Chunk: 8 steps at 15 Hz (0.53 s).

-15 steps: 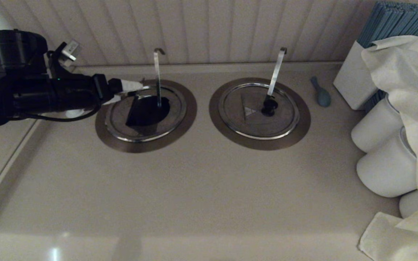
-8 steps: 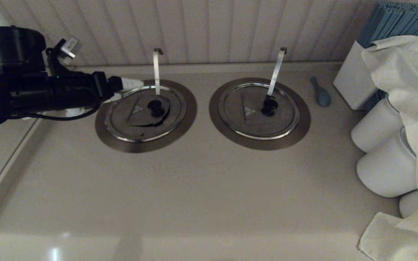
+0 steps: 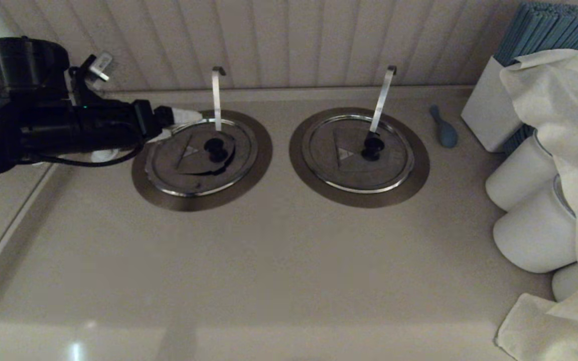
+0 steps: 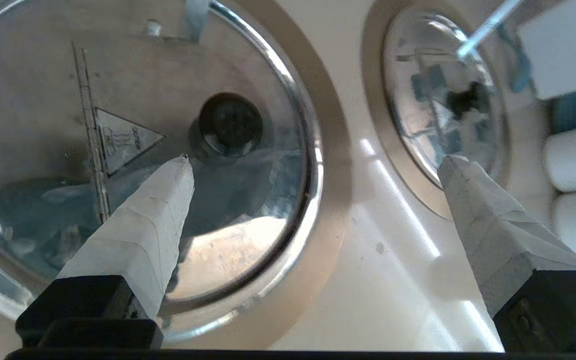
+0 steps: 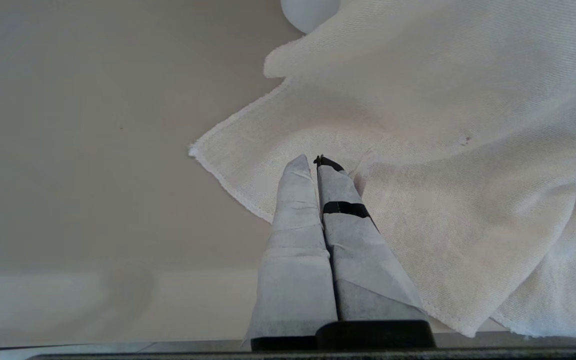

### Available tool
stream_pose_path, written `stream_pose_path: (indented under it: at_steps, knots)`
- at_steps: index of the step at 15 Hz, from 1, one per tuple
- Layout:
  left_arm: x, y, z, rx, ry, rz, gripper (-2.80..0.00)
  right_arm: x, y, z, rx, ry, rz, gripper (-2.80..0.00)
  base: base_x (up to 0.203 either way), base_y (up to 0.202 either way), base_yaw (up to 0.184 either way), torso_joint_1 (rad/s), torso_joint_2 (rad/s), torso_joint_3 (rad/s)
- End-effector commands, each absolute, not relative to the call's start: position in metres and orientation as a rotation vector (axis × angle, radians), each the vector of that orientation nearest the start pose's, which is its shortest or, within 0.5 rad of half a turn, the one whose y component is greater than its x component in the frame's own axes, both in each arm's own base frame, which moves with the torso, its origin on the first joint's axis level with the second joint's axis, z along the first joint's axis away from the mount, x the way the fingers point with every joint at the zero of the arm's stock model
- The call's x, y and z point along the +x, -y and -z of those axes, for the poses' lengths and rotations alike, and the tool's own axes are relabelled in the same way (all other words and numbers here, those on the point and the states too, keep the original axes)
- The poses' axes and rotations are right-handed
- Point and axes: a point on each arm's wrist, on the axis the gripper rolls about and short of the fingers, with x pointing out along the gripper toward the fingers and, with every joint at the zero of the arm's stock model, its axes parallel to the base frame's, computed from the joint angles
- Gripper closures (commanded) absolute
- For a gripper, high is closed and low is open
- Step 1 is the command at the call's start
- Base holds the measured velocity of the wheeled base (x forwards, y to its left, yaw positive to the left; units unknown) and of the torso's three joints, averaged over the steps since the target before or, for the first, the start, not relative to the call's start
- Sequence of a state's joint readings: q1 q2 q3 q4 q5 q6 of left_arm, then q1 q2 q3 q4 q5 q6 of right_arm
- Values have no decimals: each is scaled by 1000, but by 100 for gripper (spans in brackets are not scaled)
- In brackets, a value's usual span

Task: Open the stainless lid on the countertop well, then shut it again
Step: Close the lid, then put the spoon in the groove

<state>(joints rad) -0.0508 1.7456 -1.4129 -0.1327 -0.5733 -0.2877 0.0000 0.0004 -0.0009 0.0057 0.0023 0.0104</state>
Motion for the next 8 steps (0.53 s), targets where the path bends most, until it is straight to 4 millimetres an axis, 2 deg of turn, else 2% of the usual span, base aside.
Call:
stream_pose_path:
  at_steps: [1,3,5,6,8]
  knots:
    - [350,32,-282,-330,-290,559,-280,-23,0,-75,11,-5,-3,0,0,0,0,0,0,0]
    - [364,34,-278,-305,-196,430,-280,-23,0,-75,11,-4,-3,0,0,0,0,0,0,0]
    - [375,40,-280,-282,-13,353,-280,-23,0,-75,10,-5,-2,0,0,0,0,0,0,0]
    - [377,45,-283,-275,96,361,-280,-23,0,-75,9,-5,-2,0,0,0,0,0,0,0]
    - [384,60,-276,-264,153,453,-280,-23,0,-75,11,-5,-2,0,0,0,0,0,0,0]
